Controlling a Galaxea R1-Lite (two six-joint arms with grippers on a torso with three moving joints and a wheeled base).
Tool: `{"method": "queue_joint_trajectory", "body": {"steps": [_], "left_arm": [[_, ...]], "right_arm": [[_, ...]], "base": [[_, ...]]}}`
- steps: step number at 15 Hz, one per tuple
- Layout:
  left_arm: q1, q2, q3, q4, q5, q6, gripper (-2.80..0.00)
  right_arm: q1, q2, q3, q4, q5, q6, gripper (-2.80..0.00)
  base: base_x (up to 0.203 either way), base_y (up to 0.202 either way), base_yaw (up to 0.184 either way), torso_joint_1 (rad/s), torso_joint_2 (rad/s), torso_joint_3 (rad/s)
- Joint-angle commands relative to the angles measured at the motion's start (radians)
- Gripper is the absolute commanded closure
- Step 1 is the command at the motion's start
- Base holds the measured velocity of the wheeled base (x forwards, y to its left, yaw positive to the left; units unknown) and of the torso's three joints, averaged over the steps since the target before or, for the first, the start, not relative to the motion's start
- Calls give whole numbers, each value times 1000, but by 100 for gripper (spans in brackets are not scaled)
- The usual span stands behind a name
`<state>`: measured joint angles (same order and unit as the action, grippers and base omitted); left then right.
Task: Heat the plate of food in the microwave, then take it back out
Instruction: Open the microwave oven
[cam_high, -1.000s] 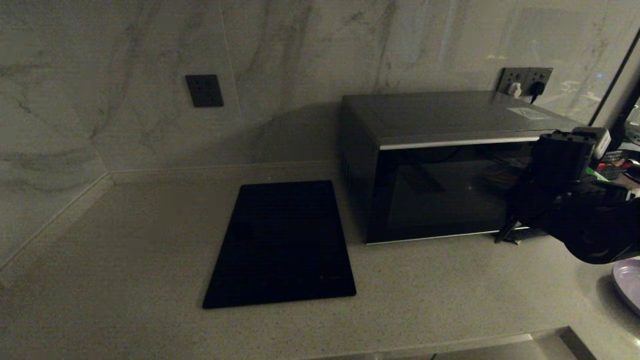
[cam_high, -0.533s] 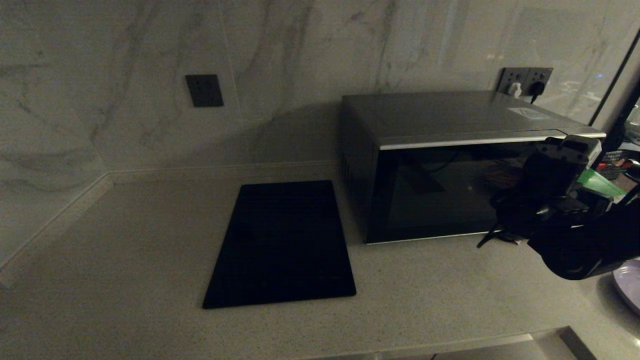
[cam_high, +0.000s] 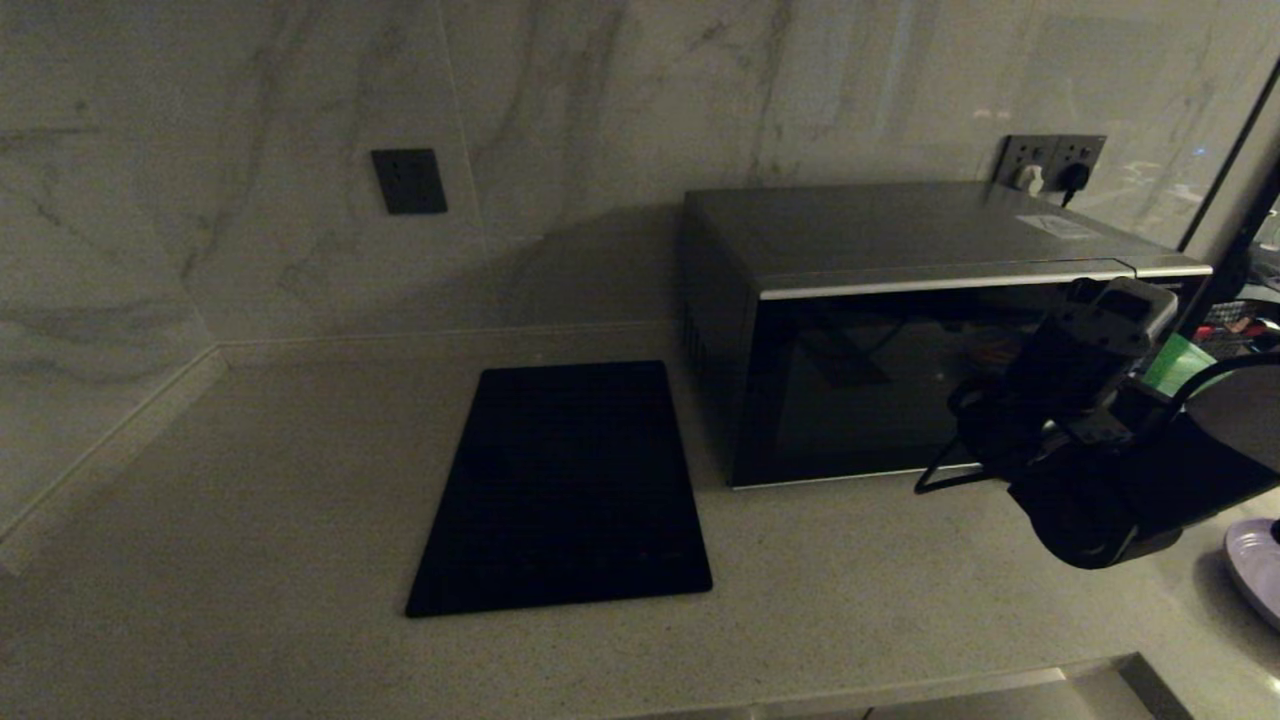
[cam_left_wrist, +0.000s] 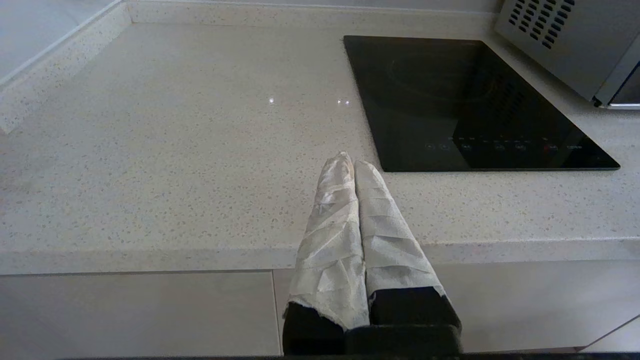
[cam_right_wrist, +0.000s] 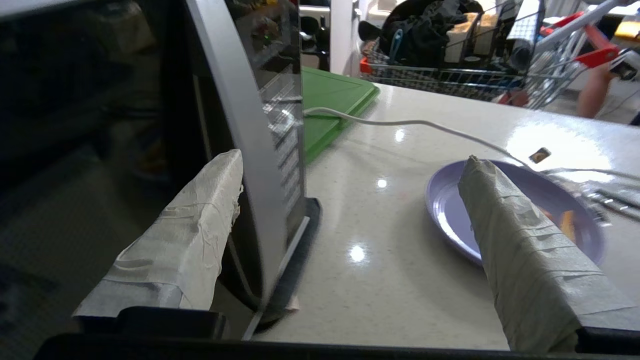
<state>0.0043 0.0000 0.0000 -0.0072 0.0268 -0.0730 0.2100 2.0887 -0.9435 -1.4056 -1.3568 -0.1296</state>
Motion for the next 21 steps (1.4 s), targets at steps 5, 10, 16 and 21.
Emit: {"method": "queue_joint_trajectory", "body": {"steps": [5, 10, 16, 21], "left_arm": [[0, 2, 0, 0, 1, -1, 0], [0, 2, 0, 0, 1, -1, 0], [0, 2, 0, 0, 1, -1, 0], [0, 2, 0, 0, 1, -1, 0]], "right_arm": [[2, 58, -9, -38, -9, -4, -280], [-1, 102, -65, -38, -7, -5, -280], [-25, 153, -113, -38, -2, -21, -280], [-40, 172, -122, -39, -4, -29, -280]], "base": [[0, 0, 0, 0, 0, 0], [0, 0, 0, 0, 0, 0], [0, 0, 0, 0, 0, 0], [0, 0, 0, 0, 0, 0]]}}
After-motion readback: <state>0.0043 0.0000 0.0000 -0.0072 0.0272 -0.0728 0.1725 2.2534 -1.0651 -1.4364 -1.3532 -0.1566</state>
